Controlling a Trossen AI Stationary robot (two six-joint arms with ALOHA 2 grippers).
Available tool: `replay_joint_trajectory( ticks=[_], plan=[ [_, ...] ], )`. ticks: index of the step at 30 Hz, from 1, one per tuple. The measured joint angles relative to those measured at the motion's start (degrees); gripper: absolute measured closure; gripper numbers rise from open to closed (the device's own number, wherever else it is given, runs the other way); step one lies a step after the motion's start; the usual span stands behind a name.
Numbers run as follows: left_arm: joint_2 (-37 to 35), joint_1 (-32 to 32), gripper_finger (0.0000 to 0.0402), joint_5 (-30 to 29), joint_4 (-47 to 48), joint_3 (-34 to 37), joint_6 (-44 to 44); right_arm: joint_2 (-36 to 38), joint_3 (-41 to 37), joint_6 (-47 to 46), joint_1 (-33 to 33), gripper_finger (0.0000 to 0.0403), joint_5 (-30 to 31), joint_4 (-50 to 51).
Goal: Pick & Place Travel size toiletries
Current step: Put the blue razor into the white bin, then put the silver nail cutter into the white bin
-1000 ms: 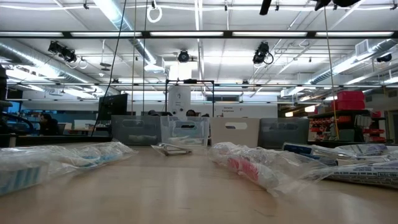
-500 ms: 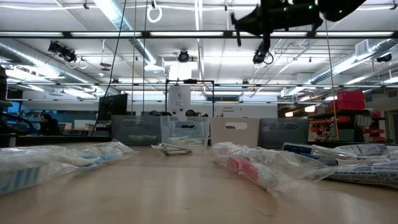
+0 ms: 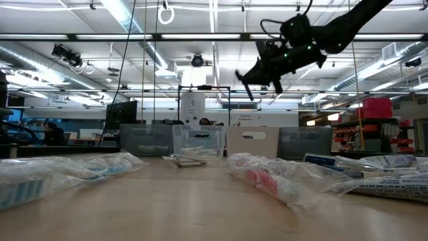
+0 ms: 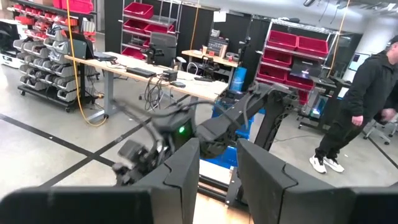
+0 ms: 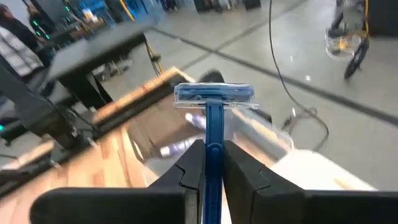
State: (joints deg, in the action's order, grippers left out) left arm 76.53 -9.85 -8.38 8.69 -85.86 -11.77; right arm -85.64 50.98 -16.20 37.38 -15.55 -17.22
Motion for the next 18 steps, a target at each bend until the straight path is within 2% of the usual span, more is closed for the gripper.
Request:
replay_joint_trajectory(
  ticks=[9,18],
  plan=[
    [0.0,0.0,0.0288,0.0,0.0,0.0,0.0,-5.7,0.0,-1.5,1.0,0.0352,3.4,1.6],
    [0.0,0.0,0.0288,0.0,0.0,0.0,0.0,-6.1,0.0,-1.5,1.3,0.0267,3.3,5.0]
  ],
)
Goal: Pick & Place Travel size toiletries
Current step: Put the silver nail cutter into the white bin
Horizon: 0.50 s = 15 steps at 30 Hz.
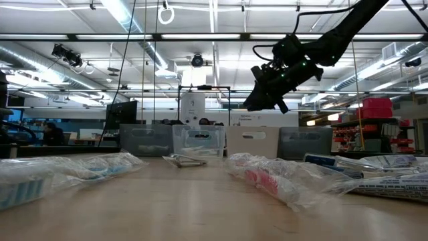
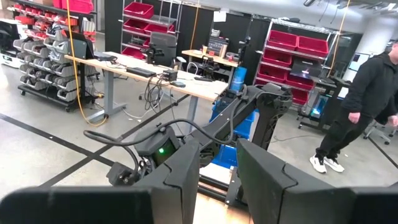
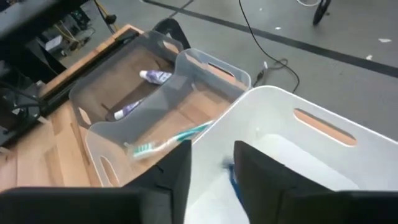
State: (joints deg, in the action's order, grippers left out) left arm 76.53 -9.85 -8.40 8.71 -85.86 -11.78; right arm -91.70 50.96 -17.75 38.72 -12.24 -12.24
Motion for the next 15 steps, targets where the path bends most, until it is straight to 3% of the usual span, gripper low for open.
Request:
replay_joint_trajectory(
  ticks=[7,15],
  plan=[
    [0.0,0.0,0.0288,0.0,0.5,0.0,0.0,1.7,0.0,0.6,0.0,0.0234,-3.9,-1.4],
    [-0.1,0.0,0.0295,0.0,5.9,0.0,0.8,13.8,0.0,3.8,-0.6,0.0259,-5.5,-0.5]
  ],
)
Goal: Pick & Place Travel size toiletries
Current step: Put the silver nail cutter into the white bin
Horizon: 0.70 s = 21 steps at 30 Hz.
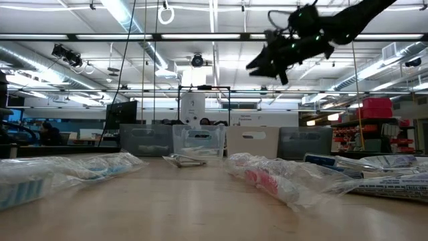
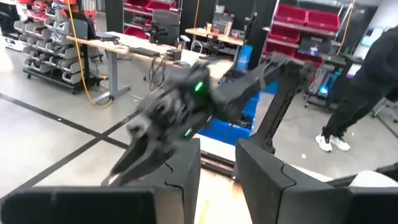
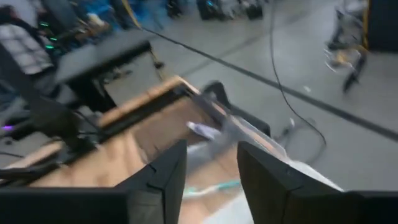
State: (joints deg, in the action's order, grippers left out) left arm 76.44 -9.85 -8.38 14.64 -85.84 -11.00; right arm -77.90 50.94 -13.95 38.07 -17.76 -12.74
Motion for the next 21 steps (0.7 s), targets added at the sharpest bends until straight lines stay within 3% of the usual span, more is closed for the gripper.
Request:
replay_joint_trajectory(
  ticks=[10,16,21],
  plan=[
    [-0.4,1.3,0.0353,0.1,4.2,0.0,1.4,15.3,0.0,2.0,-7.9,0.0329,-1.9,6.1],
    [-0.5,4.6,0.0387,0.3,4.8,0.0,1.5,21.9,0.0,4.7,-15.6,0.0347,-1.9,8.9],
    [-0.5,7.8,0.0396,0.1,10.9,0.0,-0.6,25.7,0.0,5.4,-20.9,0.0356,-0.3,10.1]
  ],
)
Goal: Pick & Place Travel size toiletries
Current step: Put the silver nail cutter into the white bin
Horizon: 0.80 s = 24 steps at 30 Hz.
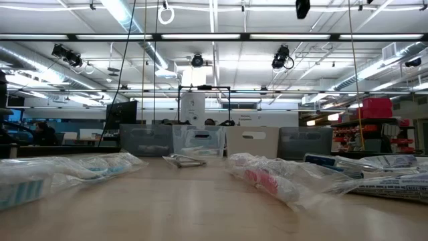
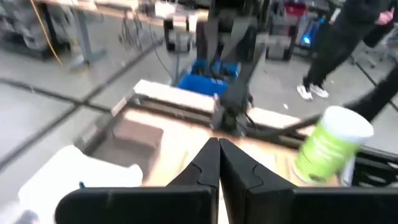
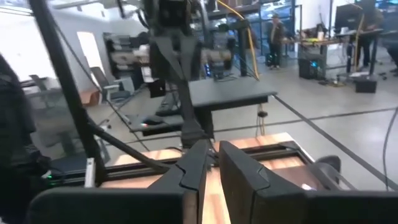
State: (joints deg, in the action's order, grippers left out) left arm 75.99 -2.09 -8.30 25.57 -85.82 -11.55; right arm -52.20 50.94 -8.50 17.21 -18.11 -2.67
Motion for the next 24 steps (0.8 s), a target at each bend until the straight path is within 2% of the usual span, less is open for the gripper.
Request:
replay_joint_trajectory(
  ticks=[5,9,13,24],
  plan=[
    [0.0,4.0,0.0392,-1.9,7.1,0.0,-3.2,1.4,0.0,0.5,-3.1,0.0360,3.1,1.7],
    [1.6,6.3,0.0397,-3.9,13.0,0.1,-7.7,1.3,0.0,0.5,-4.1,0.0359,3.1,1.7],
    [6.1,7.8,0.0390,-3.9,17.6,0.8,-11.3,1.2,0.0,0.5,-4.4,0.0360,3.1,1.7],
    [18.6,9.2,0.0394,-4.4,21.1,0.8,-16.7,1.6,0.0,0.8,-4.6,0.0360,3.1,3.0]
  ],
)
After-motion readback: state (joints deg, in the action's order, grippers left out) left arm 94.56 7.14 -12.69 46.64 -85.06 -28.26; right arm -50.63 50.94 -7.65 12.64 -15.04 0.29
